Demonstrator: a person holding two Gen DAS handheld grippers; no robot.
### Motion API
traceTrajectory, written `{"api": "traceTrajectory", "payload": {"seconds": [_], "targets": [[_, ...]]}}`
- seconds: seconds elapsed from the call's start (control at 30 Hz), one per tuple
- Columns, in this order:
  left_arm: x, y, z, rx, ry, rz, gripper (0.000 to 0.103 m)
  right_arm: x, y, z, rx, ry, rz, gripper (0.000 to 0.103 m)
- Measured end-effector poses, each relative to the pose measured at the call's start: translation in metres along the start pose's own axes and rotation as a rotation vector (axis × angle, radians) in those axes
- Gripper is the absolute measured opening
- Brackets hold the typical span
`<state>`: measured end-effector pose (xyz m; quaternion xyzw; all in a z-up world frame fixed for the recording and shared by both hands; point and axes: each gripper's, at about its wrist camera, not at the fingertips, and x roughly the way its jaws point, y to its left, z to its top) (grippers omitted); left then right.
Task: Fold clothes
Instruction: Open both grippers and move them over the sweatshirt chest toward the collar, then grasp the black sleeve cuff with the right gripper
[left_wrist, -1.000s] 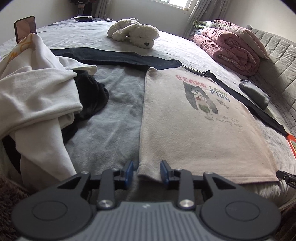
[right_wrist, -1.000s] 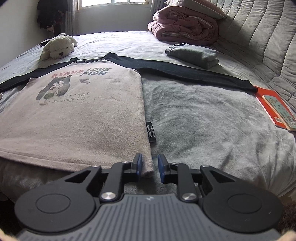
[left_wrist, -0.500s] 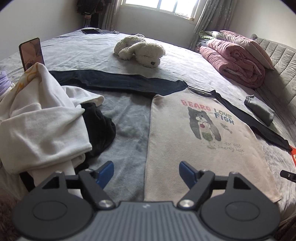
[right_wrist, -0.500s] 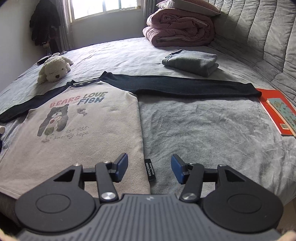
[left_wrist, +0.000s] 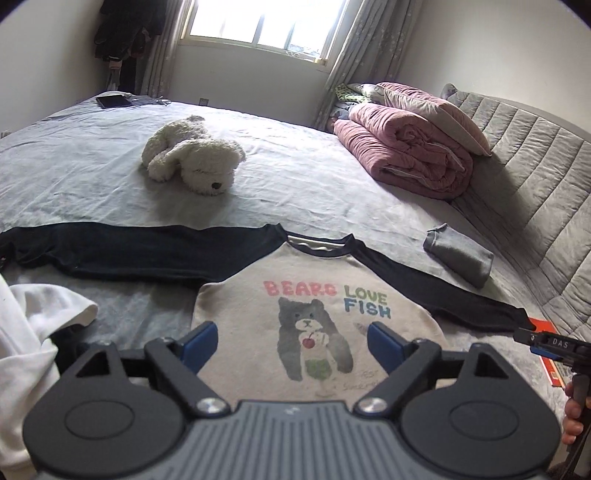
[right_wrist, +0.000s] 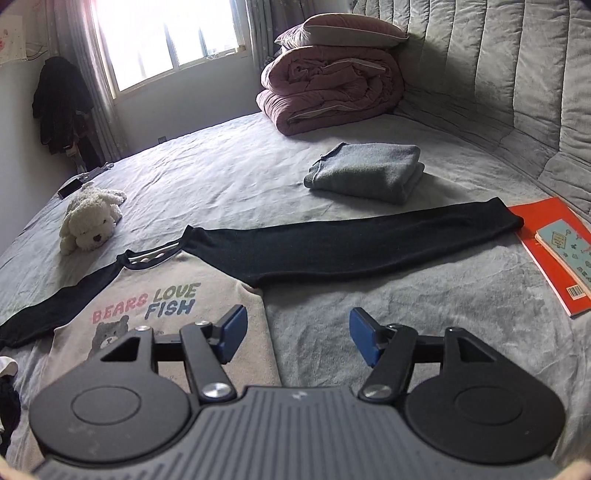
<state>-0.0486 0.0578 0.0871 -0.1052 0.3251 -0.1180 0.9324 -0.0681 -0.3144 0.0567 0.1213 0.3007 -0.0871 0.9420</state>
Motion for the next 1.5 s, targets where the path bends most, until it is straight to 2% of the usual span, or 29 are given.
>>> {"api": "traceTrajectory", "payload": {"seconds": [0.17,0.33,0.43,0.57,0.63,0.77,1.0,1.17,1.3,1.4,1.47,1.5], "targets": [[0.047,-0.024,0.012,0.046,0.001,-0.01,0.091,0.027,-0.013,0.015,0.07,-0.001,-0.041,0.066],[0.092,-0.034,0.009,0.124,-0.042,-0.002,0.093,0.06,-0.03,0.026,0.135,0.02,-0.1,0.066],[0.118,-0.027,0.002,0.114,-0.049,-0.004,0.095,0.083,-0.042,0.033,0.154,0.023,-0.136,0.066],[0.152,-0.018,-0.004,0.073,-0.01,0.009,0.095,0.108,-0.056,0.037,0.165,-0.003,-0.171,0.066],[0.159,-0.015,-0.008,0.075,-0.017,0.019,0.095,0.121,-0.066,0.036,0.19,-0.003,-0.17,0.066],[0.168,-0.01,-0.015,0.095,-0.042,0.045,0.095,0.145,-0.081,0.033,0.296,0.053,-0.199,0.066],[0.184,0.0,-0.022,0.079,-0.011,0.084,0.095,0.161,-0.096,0.03,0.265,0.028,-0.382,0.066],[0.183,0.001,-0.023,0.102,-0.009,0.078,0.096,0.164,-0.117,0.034,0.314,0.017,-0.42,0.066],[0.183,0.0,-0.023,0.109,-0.003,0.081,0.096,0.171,-0.115,0.031,0.3,-0.007,-0.454,0.065],[0.183,-0.002,-0.024,0.12,0.001,0.087,0.097,0.176,-0.109,0.032,0.26,-0.02,-0.488,0.049],[0.182,-0.002,-0.024,0.125,0.002,0.087,0.097,0.177,-0.109,0.033,0.244,-0.027,-0.482,0.024],[0.182,-0.003,-0.024,0.127,0.002,0.087,0.097,0.177,-0.109,0.034,0.24,-0.027,-0.468,0.019]]}}
